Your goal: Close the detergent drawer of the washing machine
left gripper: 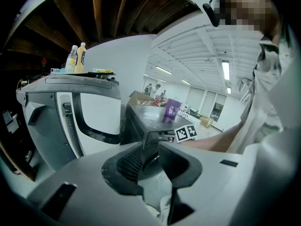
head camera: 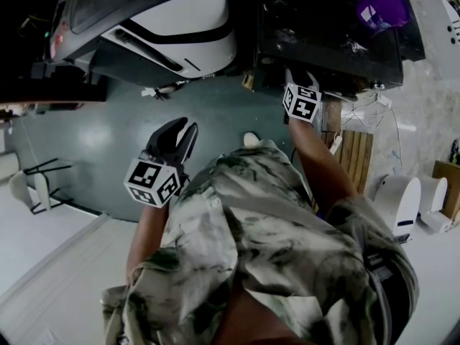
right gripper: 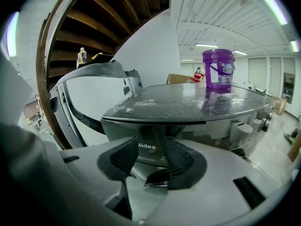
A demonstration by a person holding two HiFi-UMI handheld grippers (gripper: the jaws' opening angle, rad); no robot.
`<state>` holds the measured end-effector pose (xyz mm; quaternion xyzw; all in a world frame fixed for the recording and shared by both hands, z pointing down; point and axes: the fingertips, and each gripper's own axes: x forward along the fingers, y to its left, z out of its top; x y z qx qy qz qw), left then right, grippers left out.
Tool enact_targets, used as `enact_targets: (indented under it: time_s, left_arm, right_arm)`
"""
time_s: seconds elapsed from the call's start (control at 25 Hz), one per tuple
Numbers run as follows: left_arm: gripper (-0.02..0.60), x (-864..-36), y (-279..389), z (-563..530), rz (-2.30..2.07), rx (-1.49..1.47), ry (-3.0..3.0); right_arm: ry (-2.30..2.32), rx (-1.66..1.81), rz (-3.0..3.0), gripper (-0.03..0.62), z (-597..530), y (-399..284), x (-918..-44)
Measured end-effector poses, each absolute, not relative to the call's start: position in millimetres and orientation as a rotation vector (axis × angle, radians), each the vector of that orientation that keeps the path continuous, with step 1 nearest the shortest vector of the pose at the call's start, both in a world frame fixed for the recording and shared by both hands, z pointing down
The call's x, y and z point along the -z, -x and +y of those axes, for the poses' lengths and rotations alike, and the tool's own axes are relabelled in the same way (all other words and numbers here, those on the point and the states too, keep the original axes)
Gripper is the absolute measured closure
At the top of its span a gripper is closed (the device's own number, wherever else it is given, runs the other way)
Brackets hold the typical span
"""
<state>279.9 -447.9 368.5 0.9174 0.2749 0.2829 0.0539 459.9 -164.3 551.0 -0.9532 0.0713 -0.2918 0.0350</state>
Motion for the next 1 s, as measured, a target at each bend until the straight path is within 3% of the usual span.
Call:
enact_targets:
  time_s: [0.72,1.0]
  left_arm:
    - [0.466,-368.2,-278.0,-459.4,0.840,-0.884,-2.778]
    - [0.466,-365.1,-259.4,-455.8,0.939,-0.861,-2.768]
  right_arm:
    - [2.955,0.923,0.221,0.425,-163.1,-466.3,-552.0]
    - [2.969,0.880,0.269,0.459,-163.1,-428.8,-532.6]
